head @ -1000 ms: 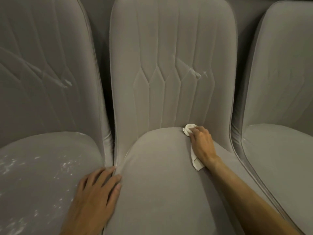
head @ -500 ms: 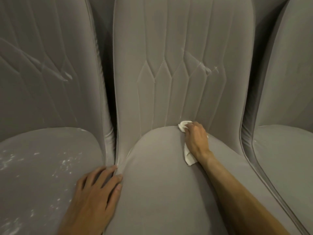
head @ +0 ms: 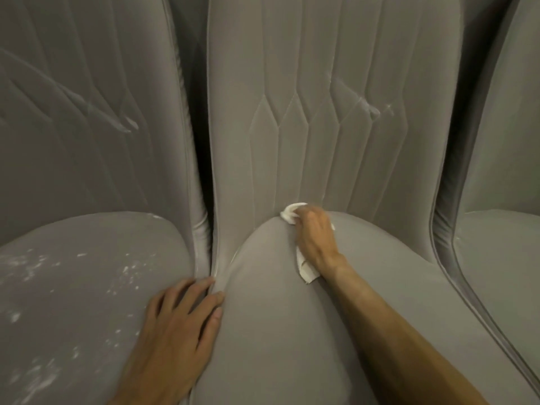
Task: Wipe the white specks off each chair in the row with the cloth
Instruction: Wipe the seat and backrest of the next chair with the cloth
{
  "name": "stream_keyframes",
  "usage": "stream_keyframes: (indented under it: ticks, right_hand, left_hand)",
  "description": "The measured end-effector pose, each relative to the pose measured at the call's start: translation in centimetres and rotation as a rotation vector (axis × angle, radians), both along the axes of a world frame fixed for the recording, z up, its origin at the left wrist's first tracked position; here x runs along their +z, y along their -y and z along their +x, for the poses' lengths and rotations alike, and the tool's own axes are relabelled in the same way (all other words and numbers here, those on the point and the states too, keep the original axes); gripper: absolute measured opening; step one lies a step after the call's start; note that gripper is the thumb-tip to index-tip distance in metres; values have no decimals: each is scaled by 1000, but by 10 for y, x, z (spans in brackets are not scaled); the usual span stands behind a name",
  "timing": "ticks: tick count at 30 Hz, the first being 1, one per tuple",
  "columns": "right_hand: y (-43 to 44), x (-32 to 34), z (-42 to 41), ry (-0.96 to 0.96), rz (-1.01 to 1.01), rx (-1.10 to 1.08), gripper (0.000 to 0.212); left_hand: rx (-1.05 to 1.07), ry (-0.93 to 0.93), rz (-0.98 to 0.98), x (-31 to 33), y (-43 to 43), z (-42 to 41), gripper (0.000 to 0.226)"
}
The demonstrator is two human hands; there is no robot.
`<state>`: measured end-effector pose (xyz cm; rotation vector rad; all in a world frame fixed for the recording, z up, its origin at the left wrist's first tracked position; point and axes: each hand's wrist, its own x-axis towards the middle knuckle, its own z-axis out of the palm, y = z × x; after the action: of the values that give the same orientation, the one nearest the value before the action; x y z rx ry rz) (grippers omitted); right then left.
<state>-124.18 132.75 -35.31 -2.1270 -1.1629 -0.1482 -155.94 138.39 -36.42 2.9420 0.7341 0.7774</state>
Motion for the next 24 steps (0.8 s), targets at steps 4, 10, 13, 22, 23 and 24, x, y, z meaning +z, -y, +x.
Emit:
stream_keyframes:
  ticks: [4,10,13,22,23,24]
  right_hand:
    - [-5,-3,-12,101,-136,144,24]
    - [-9,-1,-20,44,-97,-96,30]
    - [-21,-3,-65,33,-52,134,18]
    - [-8,10,-69,-14,-70,178,18]
    - [-8,9,-82,-17,-56,199,16]
    - [-6,8,-95,-6,-50,252,14]
  left_hand:
    - [-5,-19,11,0,1,-3,36]
    - [2,-58,-19,3,0,-1,34]
    - [4,-78,-47,4,0,-4,30]
    - [25,-125,-51,5,3,-4,28]
    - [27,-128,-52,5,2,-4,28]
    - [30,-128,-57,5,2,-4,27]
